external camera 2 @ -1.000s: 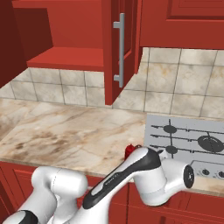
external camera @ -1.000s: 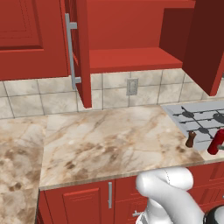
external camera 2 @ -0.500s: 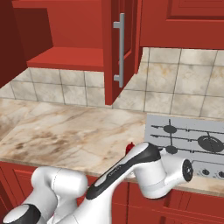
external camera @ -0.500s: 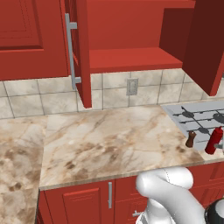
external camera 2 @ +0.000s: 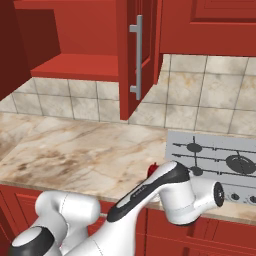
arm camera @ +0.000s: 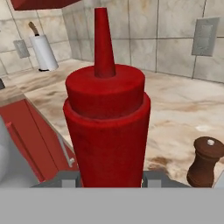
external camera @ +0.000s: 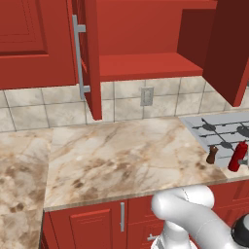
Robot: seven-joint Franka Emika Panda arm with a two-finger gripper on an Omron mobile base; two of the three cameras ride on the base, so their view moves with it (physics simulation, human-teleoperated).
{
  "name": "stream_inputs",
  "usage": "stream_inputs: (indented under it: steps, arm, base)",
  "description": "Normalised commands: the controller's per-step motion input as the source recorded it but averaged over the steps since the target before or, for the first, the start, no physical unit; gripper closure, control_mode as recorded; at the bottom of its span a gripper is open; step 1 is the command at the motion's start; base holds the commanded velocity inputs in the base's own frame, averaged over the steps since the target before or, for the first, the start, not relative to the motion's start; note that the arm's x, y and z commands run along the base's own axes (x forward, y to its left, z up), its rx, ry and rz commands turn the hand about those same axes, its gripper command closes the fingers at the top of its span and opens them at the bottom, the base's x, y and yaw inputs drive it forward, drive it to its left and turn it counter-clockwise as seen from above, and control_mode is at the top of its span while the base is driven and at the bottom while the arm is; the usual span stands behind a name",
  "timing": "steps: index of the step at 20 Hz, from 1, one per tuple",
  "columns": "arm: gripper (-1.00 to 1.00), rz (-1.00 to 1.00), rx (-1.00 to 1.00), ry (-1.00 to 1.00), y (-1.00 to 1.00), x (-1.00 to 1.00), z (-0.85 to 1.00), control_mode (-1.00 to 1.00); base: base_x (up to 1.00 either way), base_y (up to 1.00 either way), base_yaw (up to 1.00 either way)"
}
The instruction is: Take 2 condiments from the cabinet and move them on the counter near the stove.Make sure the condiments are lined up with each other, next to each other.
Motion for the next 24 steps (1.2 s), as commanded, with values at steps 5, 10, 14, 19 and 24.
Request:
stream_inputs:
  steps: [5, 10, 14, 19, 24]
  arm:
    - [1.00, 0.00, 0.03, 0.03, -0.03, 0.10, -0.09, -1.00]
    - [1.00, 0.00, 0.03, 0.00, 0.00, 0.13, -0.09, -1.00]
    - [1.00, 0.00, 0.05, 0.00, -0.02, 0.03, -0.04, -1.00]
    - [1.00, 0.00, 0.06, 0.00, -0.07, 0.00, -0.02, -1.00]
    - [1.00, 0.00, 0.05, 0.00, -0.06, 0.01, -0.07, -1.00]
  base:
    - [0.00, 0.00, 0.00]
    - [0.00, 0.00, 0.00]
    - [0.00, 0.00, 0.00]
    - [0.00, 0.00, 0.00]
    - [0.00, 0.00, 0.00]
